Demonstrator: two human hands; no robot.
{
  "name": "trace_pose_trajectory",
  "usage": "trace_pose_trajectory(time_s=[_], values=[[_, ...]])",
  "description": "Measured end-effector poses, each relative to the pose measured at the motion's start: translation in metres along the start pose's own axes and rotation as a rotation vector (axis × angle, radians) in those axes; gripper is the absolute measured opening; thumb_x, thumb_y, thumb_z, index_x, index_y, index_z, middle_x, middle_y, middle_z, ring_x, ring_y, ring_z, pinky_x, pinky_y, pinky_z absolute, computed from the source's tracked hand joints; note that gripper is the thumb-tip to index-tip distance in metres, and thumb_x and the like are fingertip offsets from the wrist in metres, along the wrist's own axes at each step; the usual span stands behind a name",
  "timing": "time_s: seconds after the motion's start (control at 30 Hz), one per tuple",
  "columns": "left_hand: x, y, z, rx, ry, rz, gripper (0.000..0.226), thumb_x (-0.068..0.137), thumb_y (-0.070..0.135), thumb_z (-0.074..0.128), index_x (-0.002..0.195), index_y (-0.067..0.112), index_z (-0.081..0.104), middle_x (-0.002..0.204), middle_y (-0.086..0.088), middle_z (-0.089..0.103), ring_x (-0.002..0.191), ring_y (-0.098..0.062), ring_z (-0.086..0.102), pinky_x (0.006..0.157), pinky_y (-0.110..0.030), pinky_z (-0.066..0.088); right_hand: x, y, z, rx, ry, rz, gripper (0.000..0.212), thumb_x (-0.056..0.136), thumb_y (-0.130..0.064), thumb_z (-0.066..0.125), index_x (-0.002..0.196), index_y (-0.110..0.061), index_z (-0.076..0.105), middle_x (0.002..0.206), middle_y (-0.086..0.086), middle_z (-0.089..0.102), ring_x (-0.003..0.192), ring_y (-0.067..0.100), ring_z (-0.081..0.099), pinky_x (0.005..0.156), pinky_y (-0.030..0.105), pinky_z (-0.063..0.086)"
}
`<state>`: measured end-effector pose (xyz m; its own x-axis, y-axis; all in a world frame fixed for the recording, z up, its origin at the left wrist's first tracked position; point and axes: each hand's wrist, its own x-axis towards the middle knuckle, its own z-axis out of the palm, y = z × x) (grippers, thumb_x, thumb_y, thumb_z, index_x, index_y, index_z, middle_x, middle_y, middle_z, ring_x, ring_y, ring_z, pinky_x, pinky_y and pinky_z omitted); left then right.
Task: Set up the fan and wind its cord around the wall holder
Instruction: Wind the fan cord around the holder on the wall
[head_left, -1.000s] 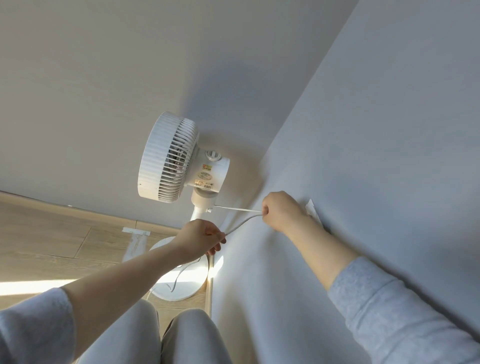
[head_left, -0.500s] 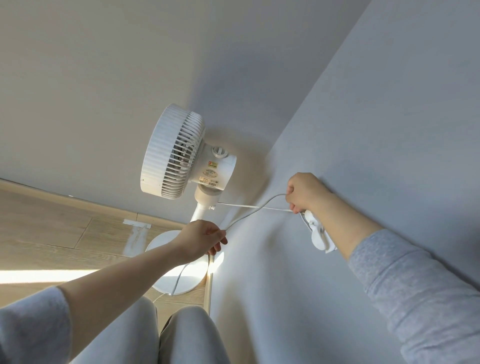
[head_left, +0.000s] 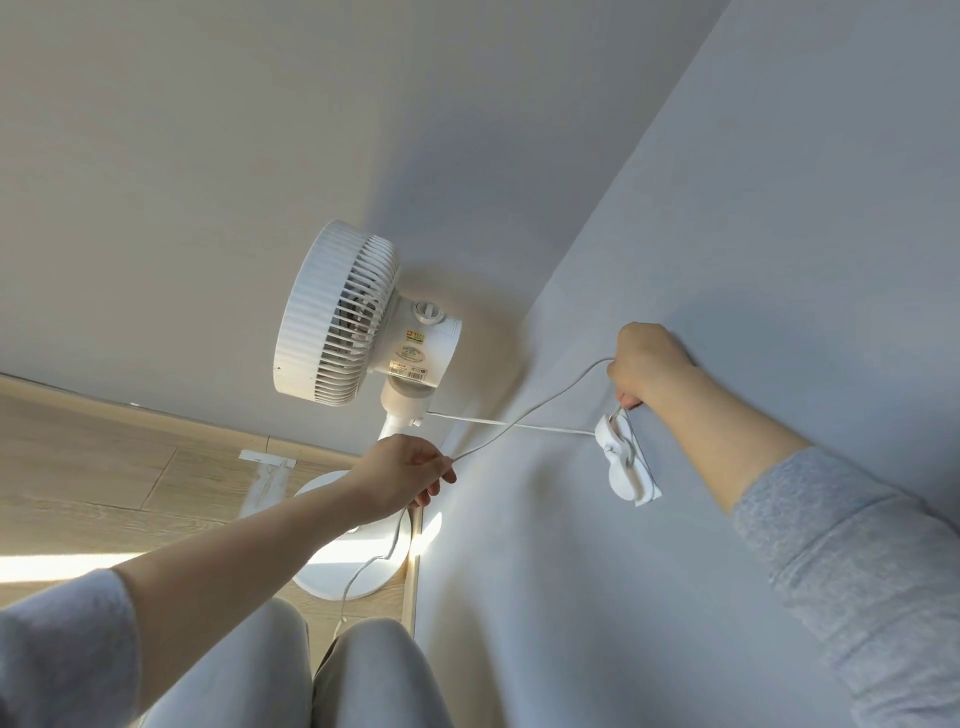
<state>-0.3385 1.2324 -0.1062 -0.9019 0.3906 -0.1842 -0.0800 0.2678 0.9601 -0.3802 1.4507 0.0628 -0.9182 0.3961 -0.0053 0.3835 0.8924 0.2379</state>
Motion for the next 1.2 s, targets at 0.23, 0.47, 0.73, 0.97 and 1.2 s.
trace_pose_trajectory(time_s=[0.23, 0.47, 0.73, 0.97, 1.2], values=[[-0.013, 0.013, -0.002, 0.052, 0.033, 0.029, 0.027, 0.093, 0.020, 0.051, 0.075, 0.013, 0.070, 0.062, 0.001, 0.060, 0.053, -0.013, 0.055, 0.055, -0.022, 0.048, -0.031, 0.015, -0.020, -0.005, 0.023, 0.026, 0.037, 0.076, 0.005, 0.051, 0.047, -0.013, 0.038, 0.015, -0.001, 0.031, 0.040, 0.019, 0.037, 0.041, 0.018, 0.028], [-0.032, 0.018, -0.002, 0.114, 0.057, 0.039, 0.027, 0.093, 0.017, 0.050, 0.073, 0.016, 0.069, 0.064, -0.001, 0.061, 0.053, -0.013, 0.055, 0.047, -0.015, 0.044, -0.070, 0.027, -0.028, 0.056, 0.016, 0.036, 0.030, 0.080, 0.002, 0.046, 0.056, -0.012, 0.035, 0.019, -0.001, 0.036, 0.048, 0.019, 0.036, 0.046, 0.019, 0.026], [-0.047, 0.017, -0.012, 0.245, 0.111, 0.060, 0.029, 0.091, 0.017, 0.052, 0.066, 0.019, 0.066, 0.059, 0.001, 0.054, 0.050, -0.016, 0.049, 0.058, -0.028, 0.047, -0.115, 0.038, -0.004, 0.117, 0.058, 0.006, 0.034, 0.078, -0.002, 0.052, 0.053, -0.013, 0.032, 0.051, 0.003, 0.036, 0.053, 0.025, 0.038, 0.042, 0.024, 0.019], [-0.058, 0.016, -0.010, 0.247, 0.121, 0.059, 0.025, 0.091, 0.019, 0.053, 0.073, 0.016, 0.070, 0.061, 0.002, 0.056, 0.057, -0.017, 0.051, 0.067, -0.035, 0.051, -0.146, 0.046, 0.027, 0.173, 0.102, 0.019, 0.011, 0.083, -0.010, 0.056, 0.084, -0.003, 0.064, 0.085, 0.010, 0.071, 0.081, 0.030, 0.062, 0.062, 0.027, 0.048], [-0.062, 0.014, -0.008, 0.246, 0.118, 0.051, 0.023, 0.090, 0.020, 0.055, 0.075, 0.015, 0.072, 0.061, 0.002, 0.057, 0.057, -0.014, 0.051, 0.065, -0.028, 0.046, -0.156, 0.047, 0.061, 0.213, 0.063, 0.069, 0.027, 0.081, -0.002, 0.051, 0.102, -0.008, 0.067, 0.102, 0.009, 0.072, 0.095, 0.026, 0.067, 0.075, 0.028, 0.054]])
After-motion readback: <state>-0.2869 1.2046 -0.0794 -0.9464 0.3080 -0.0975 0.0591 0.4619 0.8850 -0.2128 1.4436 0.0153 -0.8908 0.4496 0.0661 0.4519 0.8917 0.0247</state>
